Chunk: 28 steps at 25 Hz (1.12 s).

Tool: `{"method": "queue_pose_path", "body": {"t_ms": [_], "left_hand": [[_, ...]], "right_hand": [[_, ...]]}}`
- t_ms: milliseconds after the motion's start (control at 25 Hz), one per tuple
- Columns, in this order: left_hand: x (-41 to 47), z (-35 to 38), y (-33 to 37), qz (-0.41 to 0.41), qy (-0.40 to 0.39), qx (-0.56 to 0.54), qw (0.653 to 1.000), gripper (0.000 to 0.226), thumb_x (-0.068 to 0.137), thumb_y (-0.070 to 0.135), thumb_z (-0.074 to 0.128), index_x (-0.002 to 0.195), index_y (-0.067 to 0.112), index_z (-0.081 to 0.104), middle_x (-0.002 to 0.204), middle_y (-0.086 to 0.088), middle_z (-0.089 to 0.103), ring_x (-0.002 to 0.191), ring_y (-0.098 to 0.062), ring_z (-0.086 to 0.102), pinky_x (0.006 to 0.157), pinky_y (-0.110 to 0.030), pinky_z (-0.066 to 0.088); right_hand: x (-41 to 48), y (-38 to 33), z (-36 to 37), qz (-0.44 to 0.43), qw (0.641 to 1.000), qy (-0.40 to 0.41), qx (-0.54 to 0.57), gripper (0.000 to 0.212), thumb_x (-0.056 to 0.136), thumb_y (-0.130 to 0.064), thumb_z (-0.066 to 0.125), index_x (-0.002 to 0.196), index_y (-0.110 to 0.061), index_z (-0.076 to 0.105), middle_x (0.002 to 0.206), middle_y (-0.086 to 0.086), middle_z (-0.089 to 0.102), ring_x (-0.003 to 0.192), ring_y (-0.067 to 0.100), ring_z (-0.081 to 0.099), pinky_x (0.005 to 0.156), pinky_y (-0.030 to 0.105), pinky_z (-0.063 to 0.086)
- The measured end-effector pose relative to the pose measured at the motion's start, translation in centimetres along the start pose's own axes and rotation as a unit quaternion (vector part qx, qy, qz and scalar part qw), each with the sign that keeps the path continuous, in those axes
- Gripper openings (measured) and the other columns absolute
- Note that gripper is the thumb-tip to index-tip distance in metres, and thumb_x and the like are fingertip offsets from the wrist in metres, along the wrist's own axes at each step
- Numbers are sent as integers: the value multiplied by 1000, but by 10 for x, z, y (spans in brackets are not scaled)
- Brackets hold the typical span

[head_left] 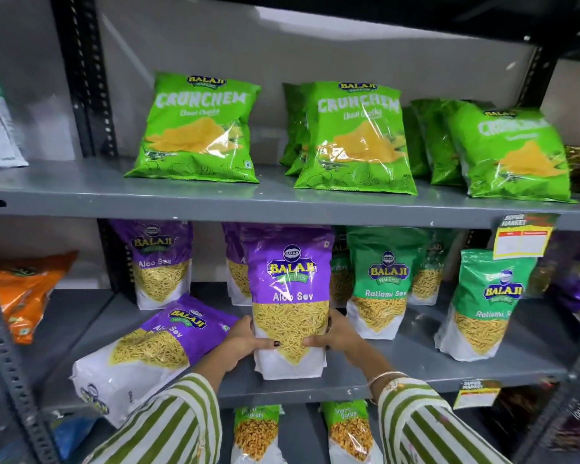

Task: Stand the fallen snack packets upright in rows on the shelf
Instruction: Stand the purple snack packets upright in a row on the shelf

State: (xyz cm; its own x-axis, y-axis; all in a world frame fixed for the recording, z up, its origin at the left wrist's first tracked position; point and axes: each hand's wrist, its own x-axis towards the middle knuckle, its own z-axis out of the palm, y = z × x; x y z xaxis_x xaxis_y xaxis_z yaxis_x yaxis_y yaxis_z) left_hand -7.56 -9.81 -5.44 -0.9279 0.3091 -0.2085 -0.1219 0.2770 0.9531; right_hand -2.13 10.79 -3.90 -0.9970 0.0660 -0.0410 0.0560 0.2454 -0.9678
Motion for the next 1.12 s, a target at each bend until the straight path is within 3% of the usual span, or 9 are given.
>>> {"method": "queue_pose_path", "body": {"t_ms": [240, 400, 480, 600, 720, 920, 960, 1040, 1120], "left_hand": [[13, 6, 8, 36, 37, 15, 999, 61, 58, -1, 81, 108, 9, 47, 115, -11, 62, 107, -24, 58, 92, -35, 47], [42, 13, 10, 78, 79, 51, 993, 77, 48, 4, 85, 114, 14, 47, 110, -8, 61, 107, -22, 56, 90, -31, 45], [57, 21, 9, 81, 100, 70, 989, 85, 44, 12, 83, 121, 10, 47, 110, -8, 64, 106, -23, 58, 91, -34, 48], [75, 30, -3, 81, 133, 84, 984, 88, 42, 19, 79, 124, 10, 47, 114, -14, 67, 108, -30, 61, 92, -42, 51], [77, 34, -7, 74, 127, 110, 983, 91, 49, 14, 83, 130, 10, 40, 119, -14, 64, 110, -27, 58, 85, -28, 45], [63, 21, 2, 34, 86, 204, 975, 90, 60, 7, 80, 134, 8, 30, 129, -14, 55, 119, -28, 52, 87, -27, 41], [54, 12, 7, 32, 96, 224, 969, 88, 61, 8, 80, 134, 7, 31, 132, -14, 53, 121, -28, 50, 92, -29, 41], [39, -18, 7, 25, 124, 258, 958, 80, 66, 13, 78, 133, 5, 36, 134, -17, 49, 124, -29, 47, 101, -32, 39], [26, -61, 5, -2, 152, 303, 941, 70, 70, 23, 75, 128, 2, 42, 131, -18, 50, 125, -33, 47, 105, -37, 39]], "right_hand": [[21, 2, -7, -19, 999, 15, -45, 74, 59, 9, 79, 122, -3, 44, 110, 8, 59, 107, 21, 56, 75, 13, 50], [48, 6, -14, -49, 996, 52, -59, 82, 53, 20, 77, 123, 0, 39, 105, 3, 57, 83, -13, 59, 62, -5, 42], [62, 11, -17, -55, 992, 70, -90, 89, 51, 15, 81, 128, 1, 37, 112, 9, 58, 93, -2, 57, 63, -5, 39], [78, 26, -19, -32, 988, 70, -137, 96, 52, 5, 84, 133, -3, 33, 127, 14, 56, 112, 14, 49, 76, 13, 37], [77, 37, -19, 1, 984, 66, -169, 93, 59, -3, 83, 135, -7, 30, 126, 10, 59, 113, 19, 53, 72, 15, 33], [75, 27, -23, 45, 966, 20, -253, 87, 66, -13, 80, 134, -3, 28, 133, 14, 52, 122, 27, 49, 95, 27, 41], [73, 21, -25, 78, 955, 6, -287, 78, 71, -14, 76, 133, 0, 31, 134, 17, 50, 118, 27, 50, 92, 24, 45], [69, 4, -29, 175, 940, -47, -290, 55, 82, -11, 64, 130, 3, 40, 131, 21, 53, 101, 21, 55, 60, 12, 53], [63, -14, -26, 226, 913, -104, -324, 46, 86, -16, 59, 126, 2, 48, 92, 19, 73, 72, 16, 67, 54, 21, 54]]}}
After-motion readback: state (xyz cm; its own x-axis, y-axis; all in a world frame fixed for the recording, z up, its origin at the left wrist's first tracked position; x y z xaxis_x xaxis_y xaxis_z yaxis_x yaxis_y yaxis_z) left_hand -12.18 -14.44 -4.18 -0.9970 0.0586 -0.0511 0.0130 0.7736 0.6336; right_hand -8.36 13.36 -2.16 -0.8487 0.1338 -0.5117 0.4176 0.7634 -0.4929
